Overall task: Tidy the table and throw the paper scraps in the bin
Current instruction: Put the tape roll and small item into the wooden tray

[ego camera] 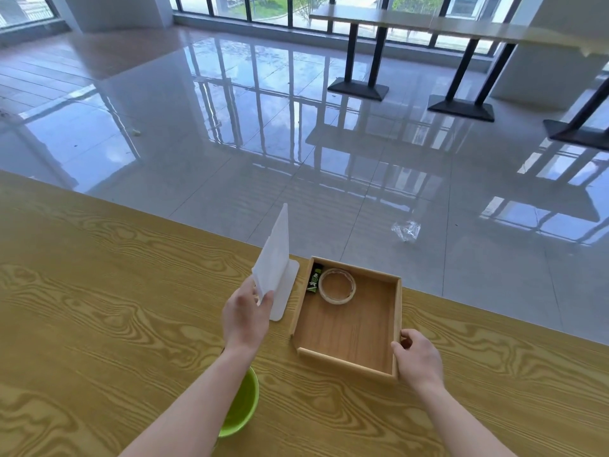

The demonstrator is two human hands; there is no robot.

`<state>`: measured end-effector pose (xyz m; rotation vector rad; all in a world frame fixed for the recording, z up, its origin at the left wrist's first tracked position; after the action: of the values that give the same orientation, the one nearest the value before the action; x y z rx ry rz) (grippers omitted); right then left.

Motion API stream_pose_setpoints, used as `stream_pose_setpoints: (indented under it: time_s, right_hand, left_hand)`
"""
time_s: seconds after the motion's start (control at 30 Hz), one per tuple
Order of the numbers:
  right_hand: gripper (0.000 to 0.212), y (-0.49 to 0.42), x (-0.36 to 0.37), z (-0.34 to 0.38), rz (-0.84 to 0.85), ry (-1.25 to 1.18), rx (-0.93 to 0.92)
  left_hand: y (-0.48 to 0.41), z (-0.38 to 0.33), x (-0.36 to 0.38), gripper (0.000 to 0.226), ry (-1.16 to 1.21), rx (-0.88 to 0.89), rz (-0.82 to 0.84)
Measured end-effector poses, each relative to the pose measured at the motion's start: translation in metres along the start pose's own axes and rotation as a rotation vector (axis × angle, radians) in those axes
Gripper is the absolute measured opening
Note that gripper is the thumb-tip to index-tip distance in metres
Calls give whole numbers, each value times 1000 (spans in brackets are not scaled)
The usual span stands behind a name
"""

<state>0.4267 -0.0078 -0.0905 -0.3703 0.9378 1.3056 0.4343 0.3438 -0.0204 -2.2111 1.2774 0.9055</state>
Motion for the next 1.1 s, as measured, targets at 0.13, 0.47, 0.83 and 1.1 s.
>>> stream_pose_setpoints:
  time_s: [0.13,0.47,0.83,1.1]
  right_hand:
    - [38,2,2,1,7,14,-3]
    - [36,6,7,3,8,25,2]
    - [25,4,6,4,-16,22,-27]
    - [31,4,9,5,-19,37,-14]
  left_hand:
    - [18,16,5,55,158,-262,20]
    - [45,-6,55,31,-140,-96,327]
    - [63,-1,71,40,-255,-20,415]
    - [63,3,70,42,-238,-27,395]
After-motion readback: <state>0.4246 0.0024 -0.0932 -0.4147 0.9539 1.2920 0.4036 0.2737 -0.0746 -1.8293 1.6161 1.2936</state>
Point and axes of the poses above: each hand's wrist, its own y-axis away from the middle knuckle, its own x-axis out of the palm, z = x × y, the point moved 6 cm from there along -y, towards the middle knuckle, and after that the axes turned 2 degrees about -x, right-handed, at the moved point
